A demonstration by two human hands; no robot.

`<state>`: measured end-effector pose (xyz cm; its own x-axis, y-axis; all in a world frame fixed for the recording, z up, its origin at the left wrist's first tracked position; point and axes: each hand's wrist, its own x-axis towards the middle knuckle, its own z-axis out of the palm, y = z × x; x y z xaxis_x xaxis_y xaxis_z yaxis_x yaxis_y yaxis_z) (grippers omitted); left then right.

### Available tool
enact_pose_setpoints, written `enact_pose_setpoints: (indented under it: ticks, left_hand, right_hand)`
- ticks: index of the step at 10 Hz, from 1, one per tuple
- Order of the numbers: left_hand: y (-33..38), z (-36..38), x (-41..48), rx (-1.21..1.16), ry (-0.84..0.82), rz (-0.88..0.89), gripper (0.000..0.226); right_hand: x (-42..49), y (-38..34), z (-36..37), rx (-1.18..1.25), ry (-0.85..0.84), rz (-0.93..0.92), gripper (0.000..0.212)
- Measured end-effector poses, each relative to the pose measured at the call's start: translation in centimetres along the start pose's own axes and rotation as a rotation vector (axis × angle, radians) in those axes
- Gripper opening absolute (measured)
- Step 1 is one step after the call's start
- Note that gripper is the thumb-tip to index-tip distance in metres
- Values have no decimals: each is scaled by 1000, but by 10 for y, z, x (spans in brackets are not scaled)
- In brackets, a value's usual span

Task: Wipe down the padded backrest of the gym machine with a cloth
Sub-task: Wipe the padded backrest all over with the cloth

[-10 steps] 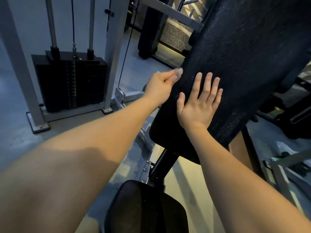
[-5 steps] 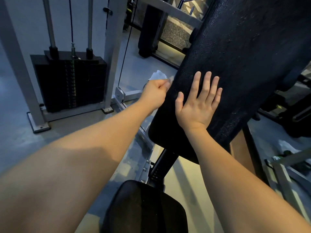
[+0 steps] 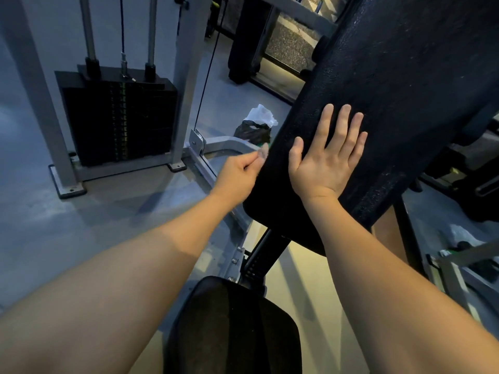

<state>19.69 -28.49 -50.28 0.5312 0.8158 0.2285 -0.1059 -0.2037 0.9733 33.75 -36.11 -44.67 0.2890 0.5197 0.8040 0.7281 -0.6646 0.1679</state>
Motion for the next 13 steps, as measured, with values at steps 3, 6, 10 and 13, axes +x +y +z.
enact_pose_setpoints:
  ticks: [3, 6, 10, 13]
  left_hand:
    - [20, 1, -4, 40, 50, 76, 35]
    - [15, 10, 4, 138, 38, 70, 24]
    - [50, 11, 27, -124, 95, 68, 16]
    - [35, 7, 20, -96, 73, -55, 31]
  right_hand:
    - [-3, -1, -1, 11, 39, -2, 73]
    - [-3, 0, 0, 10, 50, -3, 72]
    - [-3, 0, 0, 20, 63, -4, 71]
    - [-3, 0, 0, 9, 43, -7, 73]
